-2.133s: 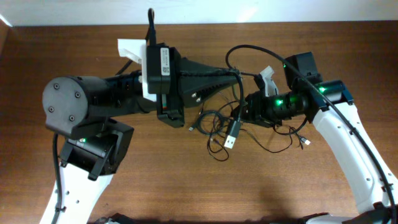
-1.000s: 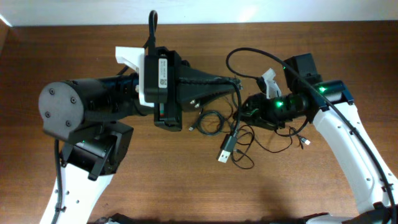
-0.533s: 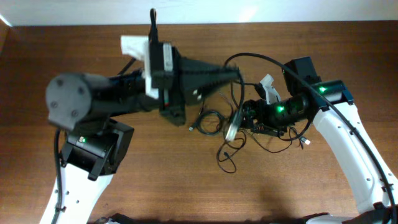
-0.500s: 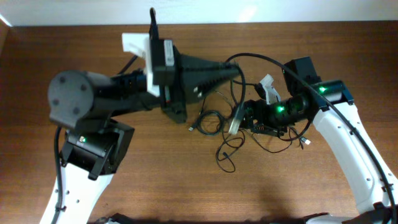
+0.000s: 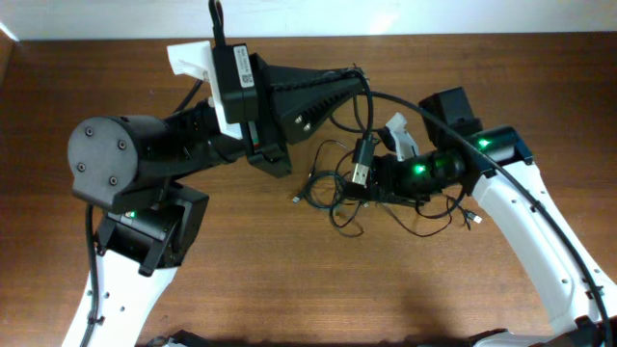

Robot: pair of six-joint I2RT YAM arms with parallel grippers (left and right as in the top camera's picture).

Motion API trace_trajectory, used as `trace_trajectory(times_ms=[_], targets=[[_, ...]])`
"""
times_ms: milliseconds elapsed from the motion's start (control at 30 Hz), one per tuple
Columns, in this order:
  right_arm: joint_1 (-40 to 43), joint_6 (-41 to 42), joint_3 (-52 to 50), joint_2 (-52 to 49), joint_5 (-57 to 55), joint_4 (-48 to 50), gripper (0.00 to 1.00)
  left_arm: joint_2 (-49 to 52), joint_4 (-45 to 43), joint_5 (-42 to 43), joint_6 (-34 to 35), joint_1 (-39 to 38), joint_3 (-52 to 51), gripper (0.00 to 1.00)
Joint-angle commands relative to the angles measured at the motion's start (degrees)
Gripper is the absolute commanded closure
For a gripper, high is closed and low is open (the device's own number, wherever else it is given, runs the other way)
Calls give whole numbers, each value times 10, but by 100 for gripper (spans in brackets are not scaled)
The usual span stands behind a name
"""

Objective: Untangle cables

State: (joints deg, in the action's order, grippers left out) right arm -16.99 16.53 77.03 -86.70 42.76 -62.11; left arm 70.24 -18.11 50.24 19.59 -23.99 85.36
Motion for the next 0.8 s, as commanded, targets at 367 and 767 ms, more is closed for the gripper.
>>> trace_trajectory(times_ms=[367,767], targets=[[-2,104,6,8,-303,-44,96,-2,47,-163,67,7,9,100],[66,159,7,8,-386,-87,96,-2,227,-282,65,77,8,87]])
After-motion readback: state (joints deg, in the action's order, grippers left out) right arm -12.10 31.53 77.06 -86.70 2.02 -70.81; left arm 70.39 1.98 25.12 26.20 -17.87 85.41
